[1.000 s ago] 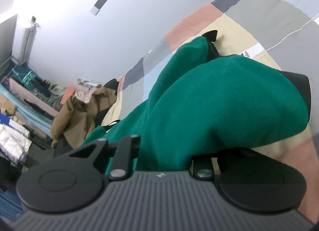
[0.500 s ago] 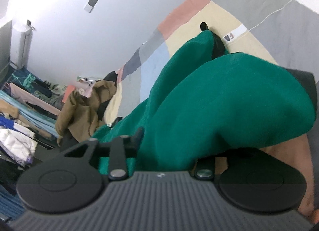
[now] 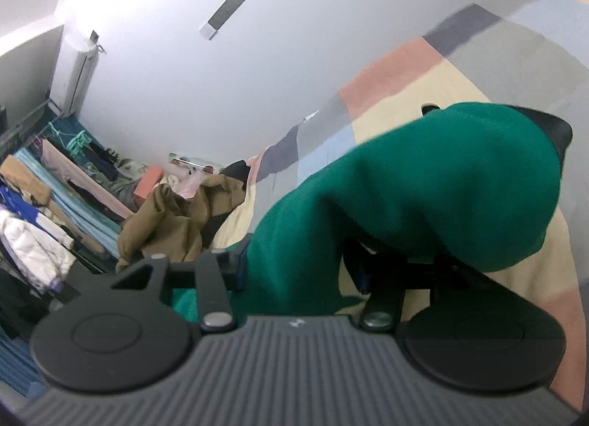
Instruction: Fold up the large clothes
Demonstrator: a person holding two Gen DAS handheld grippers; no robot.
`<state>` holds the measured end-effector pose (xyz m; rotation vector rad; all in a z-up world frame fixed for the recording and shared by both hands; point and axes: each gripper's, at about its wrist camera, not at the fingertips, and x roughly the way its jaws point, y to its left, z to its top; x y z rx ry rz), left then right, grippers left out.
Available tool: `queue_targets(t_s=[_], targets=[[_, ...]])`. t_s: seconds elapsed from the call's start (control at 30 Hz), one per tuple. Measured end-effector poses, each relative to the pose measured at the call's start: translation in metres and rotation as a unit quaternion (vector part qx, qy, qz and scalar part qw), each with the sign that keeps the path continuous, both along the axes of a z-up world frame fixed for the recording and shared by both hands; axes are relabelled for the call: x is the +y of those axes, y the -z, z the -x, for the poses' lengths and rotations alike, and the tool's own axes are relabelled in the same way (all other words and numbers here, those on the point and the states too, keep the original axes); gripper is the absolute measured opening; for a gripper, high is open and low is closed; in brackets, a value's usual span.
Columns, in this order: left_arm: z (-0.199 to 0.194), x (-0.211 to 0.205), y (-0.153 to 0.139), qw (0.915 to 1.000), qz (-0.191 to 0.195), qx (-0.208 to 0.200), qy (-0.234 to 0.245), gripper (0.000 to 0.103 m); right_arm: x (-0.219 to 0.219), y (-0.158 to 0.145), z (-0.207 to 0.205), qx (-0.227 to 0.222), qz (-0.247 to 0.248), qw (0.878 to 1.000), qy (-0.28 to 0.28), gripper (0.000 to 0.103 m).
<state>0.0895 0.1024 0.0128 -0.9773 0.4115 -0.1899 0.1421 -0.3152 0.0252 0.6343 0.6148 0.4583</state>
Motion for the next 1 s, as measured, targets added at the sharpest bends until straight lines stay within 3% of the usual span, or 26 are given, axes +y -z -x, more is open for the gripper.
queue_targets(t_s=[0.43, 0.53, 0.6, 0.73, 0.9, 1.0], targets=[[-0.078, -0.011, -0.016, 0.9923, -0.103, -0.067, -0.017, 0.062, 0.006, -0.007, -0.072, -0.068, 0.030, 0.997, 0.019, 0.055], [-0.088, -0.011, -0.016, 0.9877, -0.127, -0.082, -0.038, 0.063, 0.007, -0.006, -0.083, -0.090, 0.029, 0.995, 0.029, 0.059], [-0.096, -0.010, -0.015, 0.9829, -0.150, -0.090, -0.056, 0.065, 0.009, -0.006, -0.089, -0.118, 0.038, 0.992, 0.036, 0.070], [-0.117, -0.008, -0.006, 0.9749, -0.199, -0.066, -0.076, 0.066, 0.013, -0.001, -0.101, -0.169, 0.076, 0.982, 0.042, 0.076], [-0.130, -0.007, 0.011, 0.9649, -0.244, -0.030, -0.093, 0.067, 0.008, 0.008, -0.109, -0.171, 0.086, 0.979, 0.064, 0.076], [-0.145, -0.010, 0.023, 0.9600, -0.269, -0.001, -0.079, 0.067, 0.014, 0.012, -0.119, -0.149, 0.125, 0.979, 0.062, 0.075]])
